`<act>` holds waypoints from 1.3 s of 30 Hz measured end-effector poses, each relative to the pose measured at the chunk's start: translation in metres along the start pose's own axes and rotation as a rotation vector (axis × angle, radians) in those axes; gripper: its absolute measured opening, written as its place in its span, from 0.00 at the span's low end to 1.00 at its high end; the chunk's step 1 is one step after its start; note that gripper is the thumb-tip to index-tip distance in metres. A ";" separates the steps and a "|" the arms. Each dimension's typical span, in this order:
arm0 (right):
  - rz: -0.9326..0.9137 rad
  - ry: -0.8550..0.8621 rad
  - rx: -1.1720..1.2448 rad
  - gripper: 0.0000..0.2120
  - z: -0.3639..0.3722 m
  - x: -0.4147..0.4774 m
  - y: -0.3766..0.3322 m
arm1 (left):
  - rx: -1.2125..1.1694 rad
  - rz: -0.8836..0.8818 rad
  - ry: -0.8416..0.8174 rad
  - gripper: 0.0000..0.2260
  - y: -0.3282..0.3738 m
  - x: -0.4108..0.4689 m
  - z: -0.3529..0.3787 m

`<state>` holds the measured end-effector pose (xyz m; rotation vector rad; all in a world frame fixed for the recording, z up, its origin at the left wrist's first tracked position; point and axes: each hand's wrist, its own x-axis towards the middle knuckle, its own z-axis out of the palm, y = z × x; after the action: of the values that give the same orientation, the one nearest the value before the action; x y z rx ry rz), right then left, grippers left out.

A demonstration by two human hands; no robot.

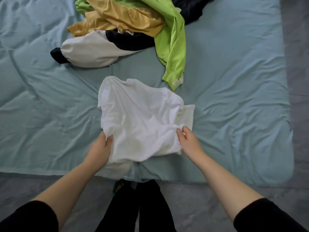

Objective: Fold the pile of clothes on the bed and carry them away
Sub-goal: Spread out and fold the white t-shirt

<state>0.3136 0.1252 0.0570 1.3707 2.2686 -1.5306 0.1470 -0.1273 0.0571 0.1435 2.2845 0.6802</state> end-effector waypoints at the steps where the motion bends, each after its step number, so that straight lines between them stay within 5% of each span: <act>1: 0.042 -0.027 -0.032 0.19 -0.002 -0.001 -0.001 | 0.043 -0.036 -0.015 0.16 -0.003 0.002 -0.003; 8: 0.558 -0.394 0.157 0.21 -0.009 -0.048 0.026 | -0.175 -0.252 -0.270 0.19 -0.040 -0.018 -0.024; 12: 0.573 -0.190 0.222 0.22 0.024 -0.084 0.047 | -0.408 -0.274 -0.240 0.19 -0.059 -0.041 -0.023; 16: 0.537 -0.124 0.005 0.21 0.042 -0.121 0.069 | -0.219 -0.179 -0.203 0.19 -0.070 -0.053 -0.020; 22: 0.538 -0.149 -0.064 0.05 0.049 -0.145 0.090 | 0.000 -0.214 -0.254 0.22 -0.091 -0.057 -0.019; 31: 0.454 -0.130 0.050 0.11 0.041 -0.053 0.045 | 0.064 -0.050 -0.196 0.32 -0.032 -0.003 -0.001; 35: 0.267 -0.105 -0.019 0.05 0.033 0.012 0.004 | 0.196 0.064 -0.128 0.29 0.015 0.043 0.009; 39: -0.041 0.021 -0.203 0.09 0.019 0.080 -0.036 | 0.223 0.167 -0.036 0.26 0.063 0.100 0.009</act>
<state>0.2331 0.1564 0.0318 1.2988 2.4003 -1.2598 0.0749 -0.0401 0.0217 0.4526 2.3267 0.4990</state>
